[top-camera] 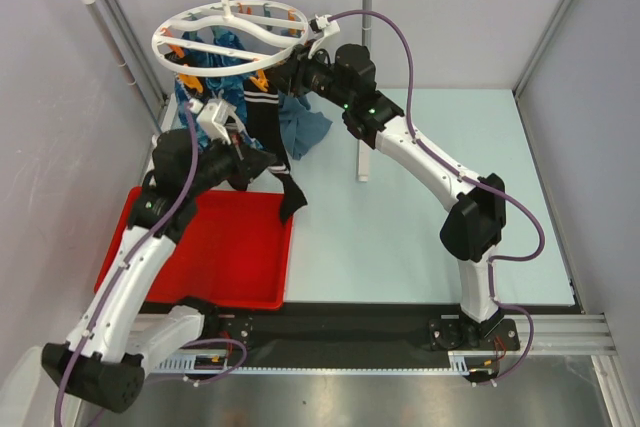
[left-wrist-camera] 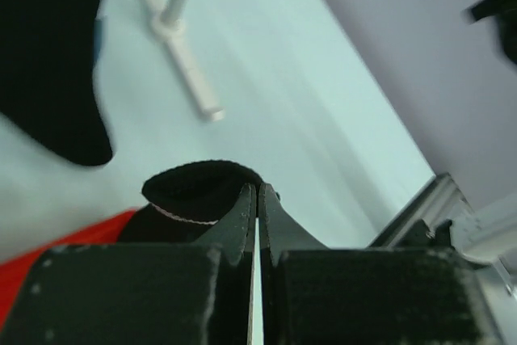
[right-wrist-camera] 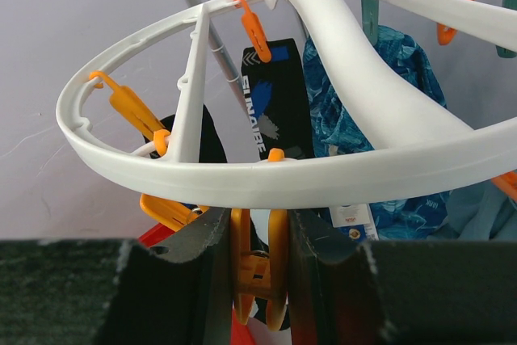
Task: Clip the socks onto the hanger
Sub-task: Pick up the sock from the bin.
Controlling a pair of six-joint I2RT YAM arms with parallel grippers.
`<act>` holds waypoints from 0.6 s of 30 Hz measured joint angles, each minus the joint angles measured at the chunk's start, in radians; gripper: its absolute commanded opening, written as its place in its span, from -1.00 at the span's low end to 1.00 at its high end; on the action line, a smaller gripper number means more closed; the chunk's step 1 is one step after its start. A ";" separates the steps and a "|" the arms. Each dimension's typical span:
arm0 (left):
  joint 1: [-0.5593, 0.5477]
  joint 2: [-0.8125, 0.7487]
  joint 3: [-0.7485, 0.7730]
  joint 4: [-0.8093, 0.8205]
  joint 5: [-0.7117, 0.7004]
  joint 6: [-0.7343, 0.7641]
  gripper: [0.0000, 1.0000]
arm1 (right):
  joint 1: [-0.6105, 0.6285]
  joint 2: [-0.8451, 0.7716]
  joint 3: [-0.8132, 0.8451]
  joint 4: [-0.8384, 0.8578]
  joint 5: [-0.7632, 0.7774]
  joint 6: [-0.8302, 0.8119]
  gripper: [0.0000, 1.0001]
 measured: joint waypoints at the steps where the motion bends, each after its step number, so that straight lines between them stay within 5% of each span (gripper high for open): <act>1: 0.000 0.032 0.026 0.021 0.050 0.014 -1.00 | 0.000 0.000 0.000 0.000 0.000 0.000 -1.00; 6: -0.001 0.191 0.176 0.111 0.259 0.050 -1.00 | 0.000 0.000 0.000 -0.001 0.000 -0.001 -1.00; 11: -0.001 0.297 0.301 0.041 0.261 0.097 -1.00 | 0.000 0.000 0.000 -0.008 0.000 -0.006 -1.00; 18: 0.019 0.142 0.076 -0.082 0.194 0.134 -1.00 | -0.001 -0.002 0.000 -0.015 0.000 -0.018 -1.00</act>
